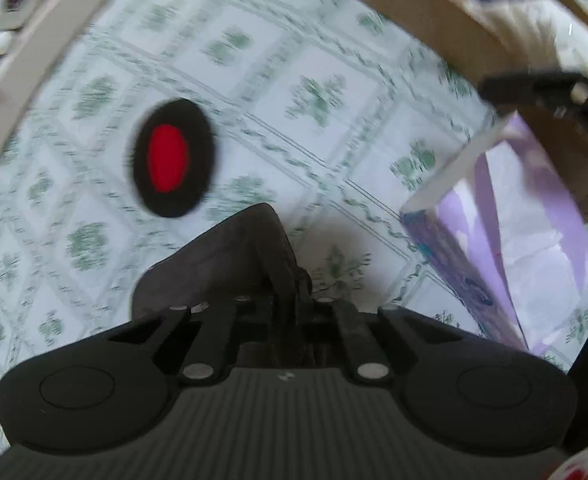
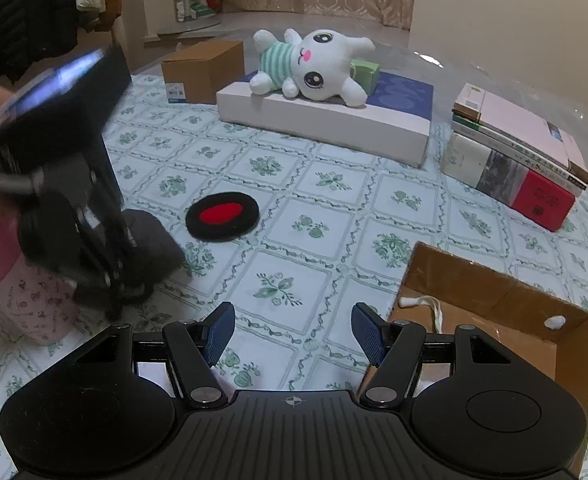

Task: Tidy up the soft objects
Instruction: 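Grasp the dark sock with the left gripper while the right reaches toward the black-red pad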

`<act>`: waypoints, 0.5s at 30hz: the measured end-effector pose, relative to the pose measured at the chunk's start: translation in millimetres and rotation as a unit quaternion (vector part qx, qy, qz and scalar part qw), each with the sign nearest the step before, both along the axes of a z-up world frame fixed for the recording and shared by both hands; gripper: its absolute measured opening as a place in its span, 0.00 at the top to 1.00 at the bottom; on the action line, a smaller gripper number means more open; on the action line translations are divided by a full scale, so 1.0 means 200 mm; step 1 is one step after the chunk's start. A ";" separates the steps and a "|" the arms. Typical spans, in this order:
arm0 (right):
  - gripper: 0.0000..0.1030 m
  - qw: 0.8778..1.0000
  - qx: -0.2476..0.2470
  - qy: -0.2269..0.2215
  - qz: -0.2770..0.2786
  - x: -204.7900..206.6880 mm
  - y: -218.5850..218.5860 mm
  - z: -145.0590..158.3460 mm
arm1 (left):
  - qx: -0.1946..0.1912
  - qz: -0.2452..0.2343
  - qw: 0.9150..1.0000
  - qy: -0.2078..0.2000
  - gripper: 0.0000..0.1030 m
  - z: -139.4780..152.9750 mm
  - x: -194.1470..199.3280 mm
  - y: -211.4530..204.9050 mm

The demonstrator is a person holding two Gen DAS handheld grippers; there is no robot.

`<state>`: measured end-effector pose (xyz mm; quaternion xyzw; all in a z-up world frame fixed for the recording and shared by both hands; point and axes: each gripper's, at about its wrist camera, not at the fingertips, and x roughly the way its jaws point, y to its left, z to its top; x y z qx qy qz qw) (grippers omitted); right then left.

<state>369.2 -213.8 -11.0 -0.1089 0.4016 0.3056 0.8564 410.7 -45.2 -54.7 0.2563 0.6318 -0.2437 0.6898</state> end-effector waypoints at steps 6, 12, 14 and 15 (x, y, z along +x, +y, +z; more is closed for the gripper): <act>0.37 1.000 0.003 -0.008 0.018 0.04 0.10 0.04 | -0.045 0.067 0.995 -0.057 0.93 0.30 0.06 0.29; 0.37 0.999 0.012 0.006 0.050 0.17 0.28 0.05 | -0.070 0.129 0.981 -0.125 0.93 0.48 0.09 0.55; 0.37 0.998 0.011 0.019 0.066 0.24 0.37 0.03 | -0.075 0.139 0.977 -0.142 0.93 0.50 0.09 0.62; 0.37 0.997 0.007 0.027 0.077 0.28 0.41 0.01 | -0.075 0.142 0.976 -0.149 0.93 0.50 0.10 0.65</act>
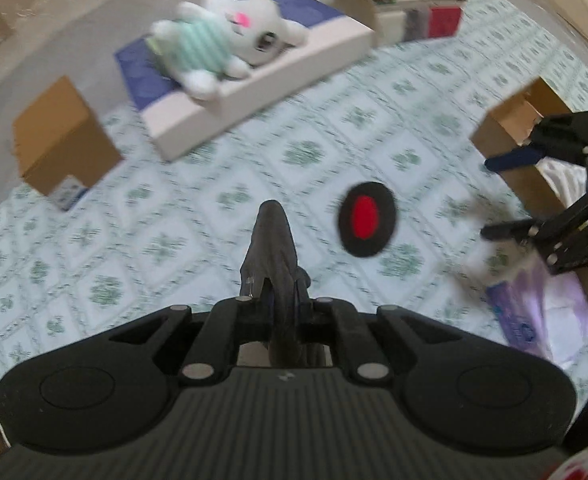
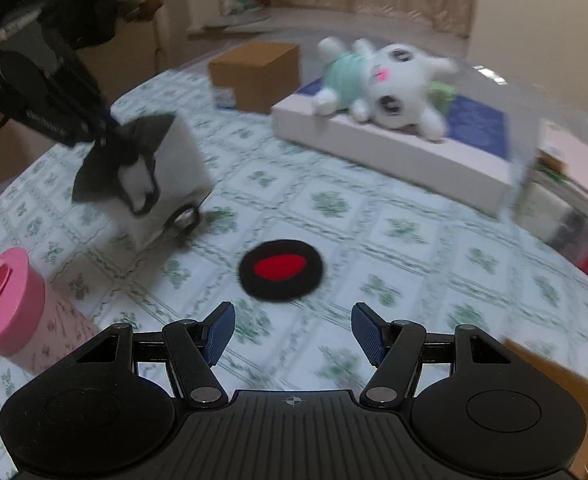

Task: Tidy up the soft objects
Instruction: 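Grasp the dark sock with the left gripper while the right reaches toward the black-red pad, then grasp the black round pad with red center with the right gripper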

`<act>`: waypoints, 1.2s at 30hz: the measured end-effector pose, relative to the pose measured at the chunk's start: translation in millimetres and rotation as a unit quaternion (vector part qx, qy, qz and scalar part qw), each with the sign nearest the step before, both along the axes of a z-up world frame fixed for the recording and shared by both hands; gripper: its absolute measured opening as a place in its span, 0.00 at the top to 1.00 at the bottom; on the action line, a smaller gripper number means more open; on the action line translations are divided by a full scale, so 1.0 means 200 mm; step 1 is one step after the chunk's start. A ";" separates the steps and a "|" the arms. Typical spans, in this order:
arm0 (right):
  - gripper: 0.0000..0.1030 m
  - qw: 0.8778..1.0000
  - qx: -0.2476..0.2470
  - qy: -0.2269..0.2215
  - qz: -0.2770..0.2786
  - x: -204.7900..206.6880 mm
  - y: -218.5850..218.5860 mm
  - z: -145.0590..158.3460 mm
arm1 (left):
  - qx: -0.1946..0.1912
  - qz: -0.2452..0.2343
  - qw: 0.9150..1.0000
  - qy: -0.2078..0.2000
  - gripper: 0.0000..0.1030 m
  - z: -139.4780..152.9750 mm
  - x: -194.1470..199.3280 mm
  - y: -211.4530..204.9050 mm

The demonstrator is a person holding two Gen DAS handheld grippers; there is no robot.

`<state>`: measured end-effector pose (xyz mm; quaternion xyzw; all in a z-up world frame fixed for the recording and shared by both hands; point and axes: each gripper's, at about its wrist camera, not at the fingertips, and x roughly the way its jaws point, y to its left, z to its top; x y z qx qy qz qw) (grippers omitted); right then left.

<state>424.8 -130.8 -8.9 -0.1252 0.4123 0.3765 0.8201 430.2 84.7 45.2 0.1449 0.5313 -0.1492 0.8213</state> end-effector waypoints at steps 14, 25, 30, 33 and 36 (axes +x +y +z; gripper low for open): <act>0.12 0.995 -0.083 0.017 0.051 0.29 0.41 -0.34 | -0.064 0.025 0.997 -0.029 0.93 -0.12 0.01 0.28; 0.12 0.992 -0.110 0.053 0.031 0.40 0.51 -0.49 | -0.100 0.031 0.994 -0.039 0.93 -0.19 0.02 0.36; 0.23 0.993 -0.105 0.050 0.017 0.37 0.51 -0.46 | -0.108 0.041 0.992 -0.045 0.93 -0.18 0.00 0.37; 0.23 0.994 -0.095 0.046 0.010 0.34 0.50 -0.43 | -0.111 0.048 0.991 -0.049 0.93 -0.16 -0.02 0.37; 0.23 0.996 -0.079 0.042 0.002 0.29 0.48 -0.36 | -0.115 0.056 0.990 -0.055 0.93 -0.12 -0.05 0.36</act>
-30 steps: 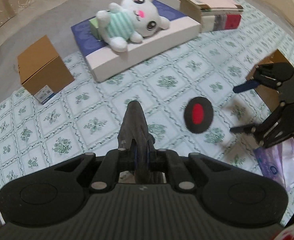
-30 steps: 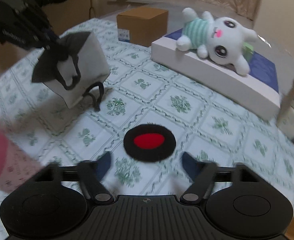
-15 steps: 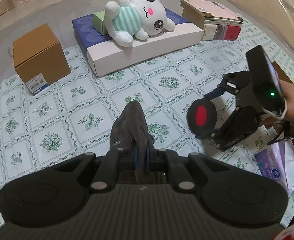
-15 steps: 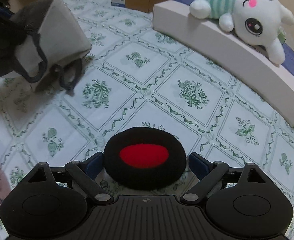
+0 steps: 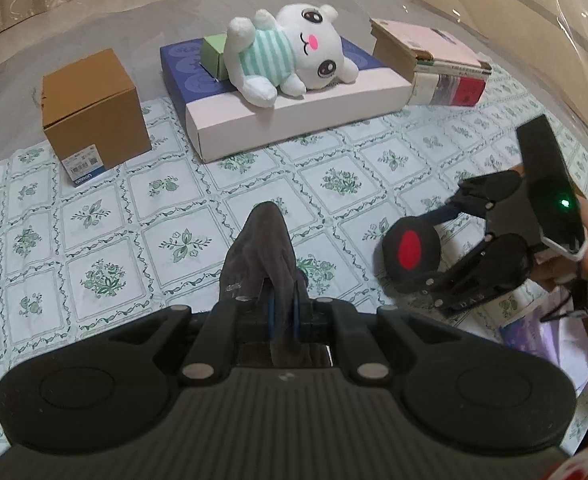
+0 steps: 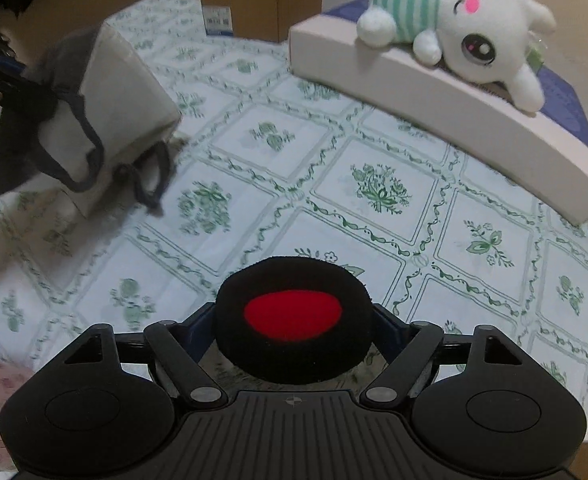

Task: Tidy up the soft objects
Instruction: 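Grasp the black round pad with red center with the right gripper, then carry the dark sock and black-red pad over the cardboard tray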

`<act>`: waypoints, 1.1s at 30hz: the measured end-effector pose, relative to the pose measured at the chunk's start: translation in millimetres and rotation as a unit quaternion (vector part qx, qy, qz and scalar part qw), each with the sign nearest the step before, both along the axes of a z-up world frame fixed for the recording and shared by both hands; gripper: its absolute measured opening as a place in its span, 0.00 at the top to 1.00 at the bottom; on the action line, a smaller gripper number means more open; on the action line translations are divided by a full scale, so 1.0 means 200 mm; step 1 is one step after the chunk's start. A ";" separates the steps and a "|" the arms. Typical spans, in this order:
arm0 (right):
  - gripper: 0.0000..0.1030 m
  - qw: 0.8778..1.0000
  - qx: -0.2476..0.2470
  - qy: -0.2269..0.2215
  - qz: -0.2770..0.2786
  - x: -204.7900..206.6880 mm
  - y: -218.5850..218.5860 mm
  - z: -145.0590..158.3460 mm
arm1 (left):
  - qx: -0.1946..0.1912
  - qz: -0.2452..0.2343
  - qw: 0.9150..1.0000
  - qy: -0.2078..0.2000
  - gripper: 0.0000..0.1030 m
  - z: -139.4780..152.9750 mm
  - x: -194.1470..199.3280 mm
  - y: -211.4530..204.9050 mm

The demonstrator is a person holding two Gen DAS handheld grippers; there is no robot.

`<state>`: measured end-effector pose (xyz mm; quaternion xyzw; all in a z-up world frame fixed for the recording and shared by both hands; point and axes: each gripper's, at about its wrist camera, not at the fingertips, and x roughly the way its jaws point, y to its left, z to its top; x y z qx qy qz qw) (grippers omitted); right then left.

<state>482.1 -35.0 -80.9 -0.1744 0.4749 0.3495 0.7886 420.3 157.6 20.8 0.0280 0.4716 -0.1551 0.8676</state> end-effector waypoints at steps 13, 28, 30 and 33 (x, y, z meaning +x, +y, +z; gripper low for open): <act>0.23 0.996 0.057 -0.042 -0.052 -0.43 -0.19 0.49 | -0.002 0.017 0.999 -0.039 0.93 0.34 -0.30 -0.09; 0.23 0.985 0.121 -0.074 -0.096 -1.08 -0.47 0.82 | -0.027 -0.007 0.995 -0.094 0.93 0.71 -0.76 -0.44; 0.23 0.983 0.129 -0.077 -0.104 -1.15 -0.51 0.84 | -0.032 -0.015 0.995 -0.096 0.93 0.73 -0.81 -0.50; 0.23 0.980 0.142 -0.077 -0.115 -1.25 -0.58 0.85 | -0.036 -0.022 0.994 -0.097 0.93 0.72 -0.89 -0.59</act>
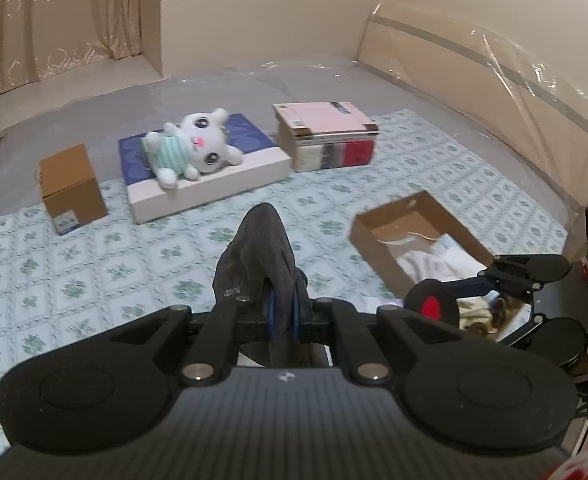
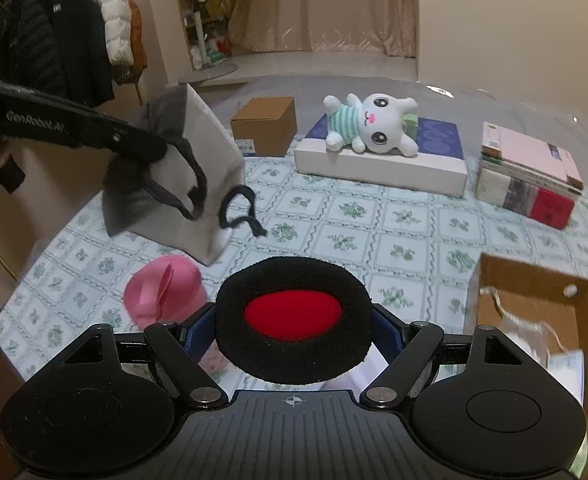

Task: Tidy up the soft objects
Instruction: 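Carry the dark sock and black-red pad over the cardboard tray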

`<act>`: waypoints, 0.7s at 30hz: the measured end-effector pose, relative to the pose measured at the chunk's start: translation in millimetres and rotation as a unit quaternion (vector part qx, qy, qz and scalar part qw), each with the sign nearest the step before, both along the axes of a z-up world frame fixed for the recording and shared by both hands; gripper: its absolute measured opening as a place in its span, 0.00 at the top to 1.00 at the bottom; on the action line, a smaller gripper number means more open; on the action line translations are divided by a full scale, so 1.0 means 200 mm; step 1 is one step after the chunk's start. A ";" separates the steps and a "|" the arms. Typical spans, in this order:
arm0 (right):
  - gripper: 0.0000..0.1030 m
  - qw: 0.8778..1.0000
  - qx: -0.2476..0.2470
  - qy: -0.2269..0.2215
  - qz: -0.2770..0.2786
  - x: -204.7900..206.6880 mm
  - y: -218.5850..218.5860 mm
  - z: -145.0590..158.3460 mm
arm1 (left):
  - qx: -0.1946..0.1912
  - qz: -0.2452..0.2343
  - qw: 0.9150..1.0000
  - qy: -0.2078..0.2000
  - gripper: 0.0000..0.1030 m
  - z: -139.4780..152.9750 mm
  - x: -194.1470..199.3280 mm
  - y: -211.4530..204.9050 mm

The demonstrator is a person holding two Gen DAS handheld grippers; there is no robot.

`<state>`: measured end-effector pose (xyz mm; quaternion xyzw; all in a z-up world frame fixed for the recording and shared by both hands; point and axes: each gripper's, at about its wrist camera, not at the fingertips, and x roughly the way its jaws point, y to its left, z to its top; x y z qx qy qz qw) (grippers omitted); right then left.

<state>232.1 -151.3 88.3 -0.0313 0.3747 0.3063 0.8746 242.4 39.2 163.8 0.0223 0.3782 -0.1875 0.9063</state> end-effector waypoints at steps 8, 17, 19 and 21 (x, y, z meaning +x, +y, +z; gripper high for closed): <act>0.23 1.000 0.015 -0.015 -0.022 -0.22 -0.13 -0.01 | -0.005 -0.015 1.000 0.005 0.93 -0.12 -0.21 -0.20; 0.23 0.998 0.038 -0.017 -0.042 -0.40 -0.24 -0.07 | 0.011 -0.012 1.000 -0.007 0.93 -0.23 -0.40 -0.32; 0.23 0.998 0.043 -0.015 -0.047 -0.43 -0.27 -0.08 | 0.011 -0.011 1.000 -0.009 0.93 -0.25 -0.45 -0.33; 0.23 0.997 0.047 -0.012 -0.053 -0.46 -0.30 -0.10 | 0.010 -0.009 1.000 -0.011 0.93 -0.27 -0.49 -0.34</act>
